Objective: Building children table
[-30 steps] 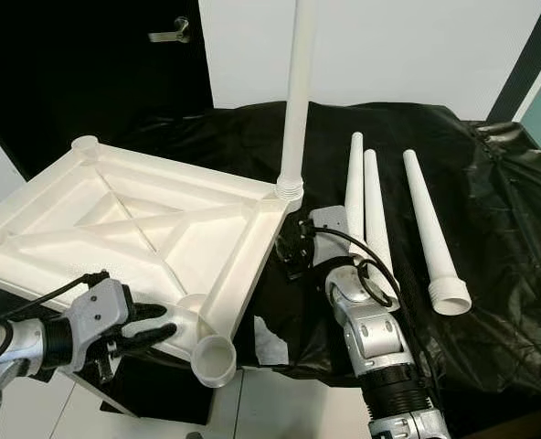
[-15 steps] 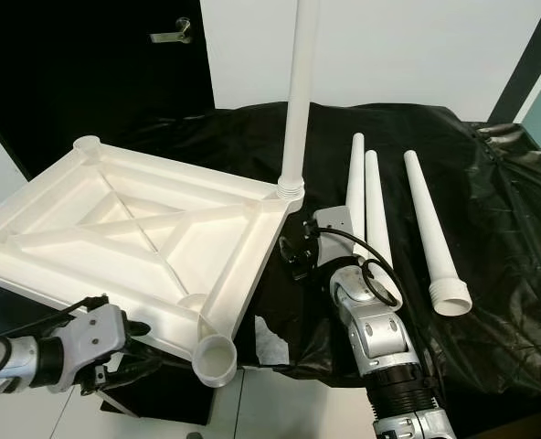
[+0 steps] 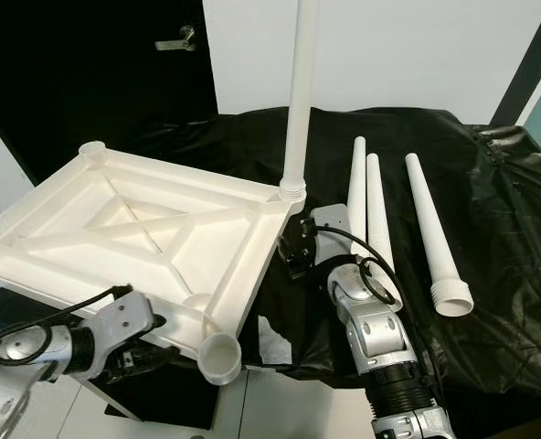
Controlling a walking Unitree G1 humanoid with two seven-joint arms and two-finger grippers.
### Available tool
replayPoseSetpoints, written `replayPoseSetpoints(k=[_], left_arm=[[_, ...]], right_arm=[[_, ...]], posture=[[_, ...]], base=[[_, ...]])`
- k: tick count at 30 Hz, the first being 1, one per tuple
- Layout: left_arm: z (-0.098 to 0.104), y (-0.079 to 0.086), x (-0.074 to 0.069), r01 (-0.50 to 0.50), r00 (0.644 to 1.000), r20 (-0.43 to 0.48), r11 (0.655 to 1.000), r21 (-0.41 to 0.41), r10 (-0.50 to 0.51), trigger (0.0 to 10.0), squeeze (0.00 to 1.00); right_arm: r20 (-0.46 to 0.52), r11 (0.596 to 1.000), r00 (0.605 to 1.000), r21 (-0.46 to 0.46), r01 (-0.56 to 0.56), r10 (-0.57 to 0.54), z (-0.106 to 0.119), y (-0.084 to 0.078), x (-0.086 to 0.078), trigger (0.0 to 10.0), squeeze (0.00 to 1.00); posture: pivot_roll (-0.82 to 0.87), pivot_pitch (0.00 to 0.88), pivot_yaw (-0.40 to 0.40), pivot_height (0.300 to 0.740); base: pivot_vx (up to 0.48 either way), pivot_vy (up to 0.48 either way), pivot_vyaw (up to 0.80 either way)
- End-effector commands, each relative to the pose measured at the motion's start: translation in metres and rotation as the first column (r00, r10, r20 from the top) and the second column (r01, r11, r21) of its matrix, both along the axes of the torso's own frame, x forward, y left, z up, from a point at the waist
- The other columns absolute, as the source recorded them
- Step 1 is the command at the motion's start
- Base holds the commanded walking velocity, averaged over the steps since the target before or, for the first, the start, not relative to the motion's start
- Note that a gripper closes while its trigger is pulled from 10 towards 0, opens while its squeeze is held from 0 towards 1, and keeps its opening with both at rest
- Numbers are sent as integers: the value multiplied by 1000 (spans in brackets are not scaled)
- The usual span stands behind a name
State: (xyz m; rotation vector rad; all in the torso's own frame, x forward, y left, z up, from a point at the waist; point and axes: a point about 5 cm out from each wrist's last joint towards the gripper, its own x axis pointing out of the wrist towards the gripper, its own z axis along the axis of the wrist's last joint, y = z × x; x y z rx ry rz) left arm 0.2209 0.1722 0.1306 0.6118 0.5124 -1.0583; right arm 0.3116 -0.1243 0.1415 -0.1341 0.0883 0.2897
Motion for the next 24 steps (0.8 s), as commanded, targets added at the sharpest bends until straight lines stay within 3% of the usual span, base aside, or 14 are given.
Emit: replayPoseSetpoints(k=[1,4,5,6,7,9,10,21,23,24], left_arm=[[-16,0,1,-48,998,-39,998,35,49,10000,0],[-17,-4,4,-53,997,-49,998,33,55,10000,0],[-18,-5,6,-54,997,-53,998,33,56,7176,0],[-18,-6,7,-55,996,-62,998,30,56,7176,0],[-19,-8,7,-53,996,-66,998,31,55,4118,0],[-19,-8,8,-52,996,-68,998,32,54,4118,0],[-20,-10,7,-48,996,-78,998,30,50,0,0],[-21,-24,10,-64,995,-72,998,19,65,0,0],[-19,-34,13,-44,999,-21,999,10,44,10000,0],[-19,-34,13,-44,999,-21,999,10,44,10000,0]], right_arm=[[2,1000,1000,6,6,-6,2,0,0,10000,0],[3,1000,1000,8,8,-8,2,0,0,10000,0],[3,1000,1000,9,8,-8,2,0,0,10000,0],[4,1000,1000,10,8,-9,2,1,0,10000,0],[5,1000,1000,10,9,-9,2,1,0,10000,0],[5,1000,1000,10,10,-10,2,1,0,10000,0],[6,1000,1000,12,12,-12,2,2,0,10000,0],[24,998,998,30,56,-56,4,-2,1,10000,0],[45,995,995,46,93,-95,8,-5,3,10000,0],[45,995,995,46,93,-95,8,-5,3,10000,0]], posture=[[-1,0,14,740],[-4,0,19,740],[-4,0,19,740],[-4,0,23,740],[-4,0,24,740],[-6,0,25,740],[-8,0,29,740],[-16,0,42,740],[-14,0,45,740],[-14,0,45,740]], base=[[0,0,0],[0,0,0],[0,0,0],[0,0,0],[0,0,0],[0,0,0],[0,0,0],[0,0,0],[0,0,0],[0,0,0]])
